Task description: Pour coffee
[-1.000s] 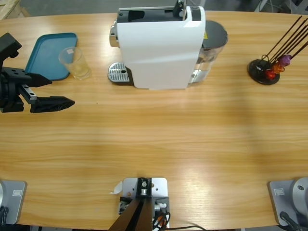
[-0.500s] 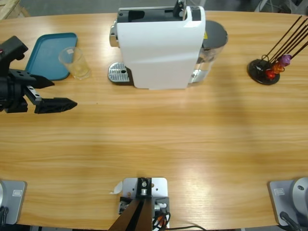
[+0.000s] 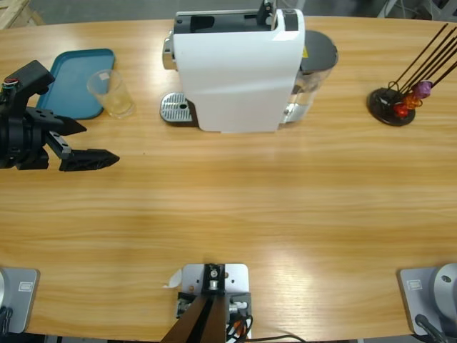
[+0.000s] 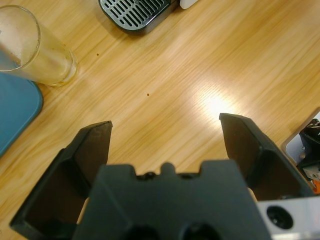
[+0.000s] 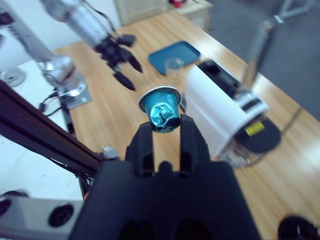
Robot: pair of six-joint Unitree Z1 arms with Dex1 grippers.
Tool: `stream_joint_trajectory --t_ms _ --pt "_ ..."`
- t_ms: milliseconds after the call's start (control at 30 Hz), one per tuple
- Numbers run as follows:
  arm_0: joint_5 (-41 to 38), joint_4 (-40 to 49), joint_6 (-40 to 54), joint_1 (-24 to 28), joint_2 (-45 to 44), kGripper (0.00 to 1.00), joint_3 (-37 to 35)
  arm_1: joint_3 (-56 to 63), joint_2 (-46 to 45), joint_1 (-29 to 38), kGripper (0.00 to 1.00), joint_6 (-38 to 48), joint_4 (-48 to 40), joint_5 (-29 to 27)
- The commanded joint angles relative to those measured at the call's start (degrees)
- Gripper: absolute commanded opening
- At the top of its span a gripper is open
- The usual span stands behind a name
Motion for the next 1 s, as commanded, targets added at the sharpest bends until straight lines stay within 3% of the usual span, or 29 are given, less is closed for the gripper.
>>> stream_joint_trajectory --t_ms 33,433,1000 --pt "-0.95 -0.61 -0.83 -0.38 2.27 0.931 1.42 -7.84 17.94 5.23 0.0 -6.12 -1.34 3.79" --pt "-1.09 -0.61 -0.77 -0.38 2.1 0.931 1.49 -17.86 36.43 7.0 0.0 -12.52 -1.02 2.75" --pt "-1.28 -0.61 -0.65 -0.38 1.74 0.931 1.58 -25.47 43.78 6.47 0.0 -14.87 -0.81 -5.53"
